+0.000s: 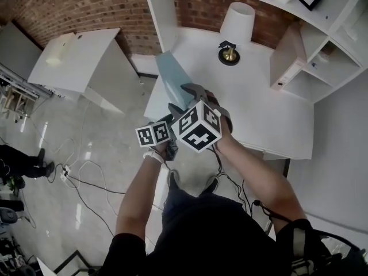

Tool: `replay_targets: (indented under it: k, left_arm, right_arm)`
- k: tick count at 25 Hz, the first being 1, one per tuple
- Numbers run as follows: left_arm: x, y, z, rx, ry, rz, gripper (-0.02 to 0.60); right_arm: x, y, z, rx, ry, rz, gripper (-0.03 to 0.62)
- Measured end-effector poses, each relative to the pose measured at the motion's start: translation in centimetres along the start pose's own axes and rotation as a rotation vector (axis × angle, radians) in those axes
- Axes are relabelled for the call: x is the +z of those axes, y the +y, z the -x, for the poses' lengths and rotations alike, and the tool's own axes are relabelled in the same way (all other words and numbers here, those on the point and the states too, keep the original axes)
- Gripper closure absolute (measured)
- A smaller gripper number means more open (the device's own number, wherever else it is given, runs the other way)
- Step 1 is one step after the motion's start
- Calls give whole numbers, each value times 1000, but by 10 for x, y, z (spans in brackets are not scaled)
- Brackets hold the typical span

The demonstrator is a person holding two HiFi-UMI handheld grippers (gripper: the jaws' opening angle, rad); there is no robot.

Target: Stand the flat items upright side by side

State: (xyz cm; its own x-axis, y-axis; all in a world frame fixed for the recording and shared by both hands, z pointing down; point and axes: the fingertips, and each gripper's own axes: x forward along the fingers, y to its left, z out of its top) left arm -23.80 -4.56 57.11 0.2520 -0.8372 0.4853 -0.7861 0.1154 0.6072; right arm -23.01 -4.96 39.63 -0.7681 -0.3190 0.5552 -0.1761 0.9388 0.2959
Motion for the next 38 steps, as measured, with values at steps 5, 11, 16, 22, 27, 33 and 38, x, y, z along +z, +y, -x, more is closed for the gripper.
replay_targets:
  k: [5,11,16,22,27,33,38]
  left_arm:
    - [4,3,9,-71,23,-10,333]
    - [9,20,17,-150,107,-74,333]
    - [8,25,15,-187,170,-142,333]
    - [6,20,23,-229,226,-215,333]
    - [7,24,36,-235,239,-222,333]
    - [3,33,37,-225,241,-198,333]
    - [-1,41,35,-210,239,-170,333]
  right_arm:
    - [28,-25,38,-40,-292,-275,318]
    - [-8,-47,85,-163,-501,-555,255]
    - [-85,-19,62,-201,-408,-635,209]
    - [-136,14,10,-197,-285,-655,186]
    - [-141,26,-28,-160,-237,-645,171]
    - [-144,17,-46,-173,-225,-640,166]
    - [-144,12,-54,-205,-219,-625,241]
